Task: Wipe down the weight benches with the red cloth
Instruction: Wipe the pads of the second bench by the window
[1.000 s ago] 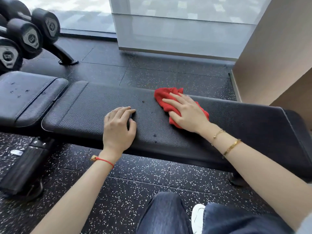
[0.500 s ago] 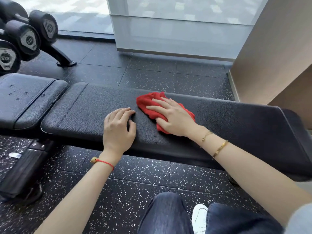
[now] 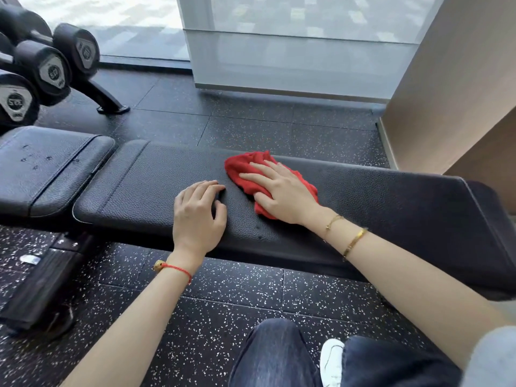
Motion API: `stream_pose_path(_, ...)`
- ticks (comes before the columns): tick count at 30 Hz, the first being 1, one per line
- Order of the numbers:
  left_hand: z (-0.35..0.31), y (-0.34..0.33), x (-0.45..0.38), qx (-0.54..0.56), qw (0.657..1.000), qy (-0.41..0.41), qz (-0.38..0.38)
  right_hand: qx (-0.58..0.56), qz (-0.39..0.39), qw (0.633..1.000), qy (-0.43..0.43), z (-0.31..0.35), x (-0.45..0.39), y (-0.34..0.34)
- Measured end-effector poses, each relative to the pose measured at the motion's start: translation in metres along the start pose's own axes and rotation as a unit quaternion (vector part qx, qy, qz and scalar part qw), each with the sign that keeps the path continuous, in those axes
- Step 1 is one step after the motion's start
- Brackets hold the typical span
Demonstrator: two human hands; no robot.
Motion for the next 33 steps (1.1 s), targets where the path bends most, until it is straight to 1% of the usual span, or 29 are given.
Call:
stream_pose_path(3, 0.0, 0.0, 0.002, 0.0, 1.0, 0.003, 0.006, 0.014, -0.017, 0.994, -0.109, -0.014, 0.018, 0.007)
stream_pose_path(5, -0.001, 0.001, 0.002, -0.004, 1.0, 0.006, 0.009, 0.018, -0.035, 0.987, -0.158, -0.001, 0.021, 0.004)
stream_pose_path(7, -0.002, 0.001, 0.003, -0.006, 1.0, 0.01, 0.014, 0.016, -0.047, 0.986, -0.158, 0.029, 0.022, -0.006)
stream_pose_path(10, -0.004, 0.003, 0.002, -0.008, 1.0, 0.009, 0.023, 0.003, -0.055, 0.991, -0.12, 0.078, 0.031, -0.019)
stream_pose_path(12, -0.003, 0.004, 0.002, -0.006, 1.0, 0.007, 0.029, 0.006, -0.059, 0.992, -0.113, 0.094, 0.044, -0.021)
stream_pose_path(14, -0.003, 0.004, 0.002, -0.004, 0.999, 0.003, 0.033, 0.019, -0.053, 0.991, -0.12, 0.091, 0.061, -0.018)
stream_pose_path(16, -0.002, 0.004, 0.003, -0.001, 0.999, 0.002, 0.033, 0.039, -0.053, 0.986, -0.156, 0.069, 0.08, -0.009)
stream_pose_path(19, -0.002, 0.004, 0.003, 0.0, 0.999, 0.003, 0.033, 0.062, -0.069, 0.957, -0.276, 0.022, 0.097, 0.011)
stream_pose_path(20, -0.002, 0.003, 0.003, -0.002, 0.999, 0.003, 0.033, 0.061, -0.075, 0.946, -0.308, 0.014, 0.095, 0.014)
stream_pose_path(21, -0.003, 0.003, 0.004, -0.003, 0.999, 0.004, 0.032, 0.06, -0.078, 0.941, -0.323, 0.012, 0.089, 0.015)
stream_pose_path(22, -0.003, 0.003, 0.004, -0.004, 0.999, 0.006, 0.033, 0.058, -0.077, 0.944, -0.316, 0.016, 0.082, 0.012)
stream_pose_path(23, -0.003, 0.003, 0.004, -0.005, 0.999, 0.008, 0.034, 0.055, -0.072, 0.953, -0.29, 0.025, 0.073, 0.007)
stream_pose_path(26, -0.004, 0.004, 0.004, -0.004, 0.999, 0.01, 0.036, 0.042, -0.04, 0.981, -0.184, 0.051, 0.057, -0.006)
stream_pose_path(29, -0.004, 0.005, 0.004, -0.005, 0.999, 0.01, 0.038, 0.041, 0.003, 0.991, -0.13, 0.039, 0.069, 0.002)
stream_pose_path(31, -0.004, 0.005, 0.005, -0.008, 0.999, 0.009, 0.041, 0.047, 0.011, 0.991, -0.125, 0.02, 0.086, 0.011)
stream_pose_path(33, -0.004, 0.004, 0.005, -0.015, 0.999, 0.004, 0.044, 0.056, 0.004, 0.985, -0.164, -0.008, 0.112, 0.021)
Point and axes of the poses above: each hand's wrist, its own x-axis away from the middle knuckle, its own y-axis out of the back of the hand, z = x × y, the point moved 3 cm from there along -x, towards the middle knuckle, and after that the axes turned 13 degrees about y, right-handed, at the moved point
